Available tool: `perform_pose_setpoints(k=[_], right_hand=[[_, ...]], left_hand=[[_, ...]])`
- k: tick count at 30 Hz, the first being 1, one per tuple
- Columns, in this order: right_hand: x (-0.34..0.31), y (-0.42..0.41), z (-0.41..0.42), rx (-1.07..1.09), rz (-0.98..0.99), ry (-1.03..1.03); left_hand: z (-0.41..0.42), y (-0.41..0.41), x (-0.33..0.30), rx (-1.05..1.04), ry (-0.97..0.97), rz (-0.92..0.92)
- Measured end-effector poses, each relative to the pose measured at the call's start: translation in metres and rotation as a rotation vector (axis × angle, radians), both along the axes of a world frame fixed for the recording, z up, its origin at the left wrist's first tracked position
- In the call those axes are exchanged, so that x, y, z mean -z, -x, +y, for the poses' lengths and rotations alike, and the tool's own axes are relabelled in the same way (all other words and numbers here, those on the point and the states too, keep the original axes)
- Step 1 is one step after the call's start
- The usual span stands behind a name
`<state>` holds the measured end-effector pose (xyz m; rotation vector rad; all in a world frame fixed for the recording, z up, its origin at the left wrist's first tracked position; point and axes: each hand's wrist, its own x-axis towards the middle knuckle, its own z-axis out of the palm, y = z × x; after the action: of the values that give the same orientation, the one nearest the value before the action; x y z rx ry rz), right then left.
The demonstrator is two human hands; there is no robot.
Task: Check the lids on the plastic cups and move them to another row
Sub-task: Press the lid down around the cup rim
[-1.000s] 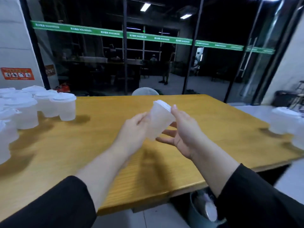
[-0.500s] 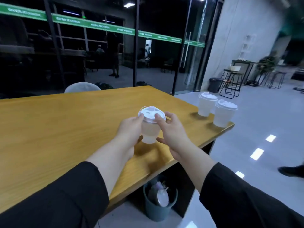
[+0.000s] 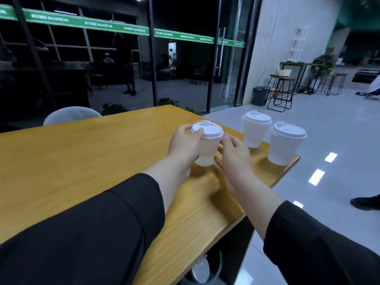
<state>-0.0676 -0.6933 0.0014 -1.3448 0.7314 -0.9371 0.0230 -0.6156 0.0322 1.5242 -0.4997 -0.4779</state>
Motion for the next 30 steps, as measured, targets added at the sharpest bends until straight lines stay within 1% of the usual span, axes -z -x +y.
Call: perform_pose_setpoints(k=[3,6,9,13,19,26,30], right_hand=[[0.009,-0.016,-0.032,0.028,-0.073,-0.039],[0.017,-0.034,-0.060,0.055,-0.118,-0.061],[0.018,-0.051,-0.085,0.060,-0.104,-0.072],[0.021,-0.065,-0.104,0.066,-0.093,-0.052],[0.025,-0.068,-0.118,0.081,-0.059,-0.008],[0.022,-0.063,-0.112,0.113,-0.039,0.055],[0.023,-0.050,-0.102,0.101,-0.018,-0.013]], left_hand=[[-0.035,-0.016,0.003,0.022,-0.002,-0.032],[-0.068,-0.033,0.005,0.069,0.026,0.021],[-0.093,-0.045,0.007,0.138,0.048,0.058],[-0.122,-0.060,0.013,0.175,0.082,0.108],[-0.151,-0.067,0.021,0.244,0.056,0.098],[-0.148,-0.057,0.015,0.292,0.044,0.103],[-0.108,-0.065,0.013,0.236,0.035,0.115]])
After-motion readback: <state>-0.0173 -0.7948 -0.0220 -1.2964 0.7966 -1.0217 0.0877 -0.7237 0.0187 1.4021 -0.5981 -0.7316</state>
